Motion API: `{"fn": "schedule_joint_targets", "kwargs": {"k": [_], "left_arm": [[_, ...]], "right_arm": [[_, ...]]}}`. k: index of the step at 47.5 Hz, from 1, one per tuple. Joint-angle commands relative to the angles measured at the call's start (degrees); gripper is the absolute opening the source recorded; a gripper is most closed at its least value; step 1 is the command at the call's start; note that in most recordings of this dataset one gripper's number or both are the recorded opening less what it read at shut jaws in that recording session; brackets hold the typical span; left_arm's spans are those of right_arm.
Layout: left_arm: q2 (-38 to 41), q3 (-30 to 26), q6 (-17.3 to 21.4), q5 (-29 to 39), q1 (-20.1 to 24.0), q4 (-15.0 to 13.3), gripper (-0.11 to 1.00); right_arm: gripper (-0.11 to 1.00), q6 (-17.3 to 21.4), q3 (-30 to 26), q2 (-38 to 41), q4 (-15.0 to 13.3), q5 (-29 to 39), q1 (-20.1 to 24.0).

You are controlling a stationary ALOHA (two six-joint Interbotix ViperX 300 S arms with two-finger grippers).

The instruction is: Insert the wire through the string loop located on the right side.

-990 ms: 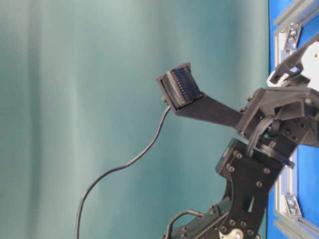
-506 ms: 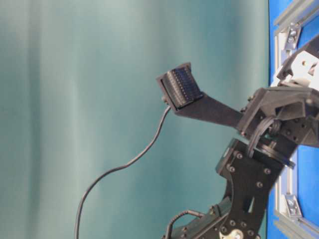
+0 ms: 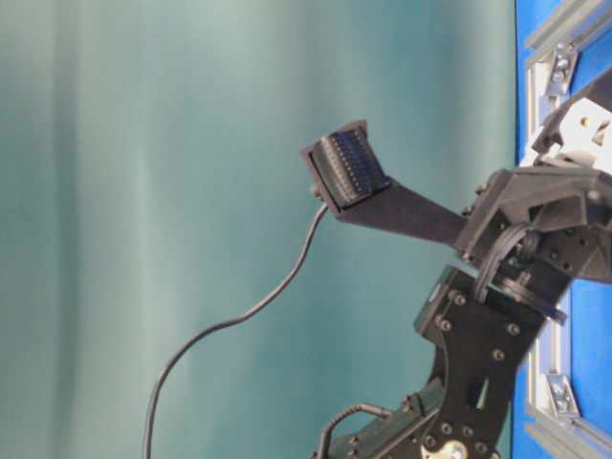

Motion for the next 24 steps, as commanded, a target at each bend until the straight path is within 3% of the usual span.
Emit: {"fn": "schedule_joint_targets", "kwargs": {"k": [1, 7, 10, 24], "left_arm": [[-1.6, -0.8, 0.1, -0.2, -0.2, 0.1, 0.08], [-1.7, -0.6, 0.1, -0.2, -0.2, 0.1, 0.08], [-1.7, -0.6, 0.1, -0.2, -0.2, 0.1, 0.08], [-3.6, 0.9, 0.2, -0.1, -0.2, 0.2, 0.08]], "right_arm": [[0.44, 0.2, -0.4, -0.8, 0.3, -0.1, 0.0], [0.83, 0.2, -0.3, -1.0, 0.3, 0.2, 0.0], [0.94, 0.2, -0.3, -1.0, 0.3, 0.3, -0.1], [0.92, 0.1, -0.3, -0.9, 0.3, 0.3, 0.0]]}}
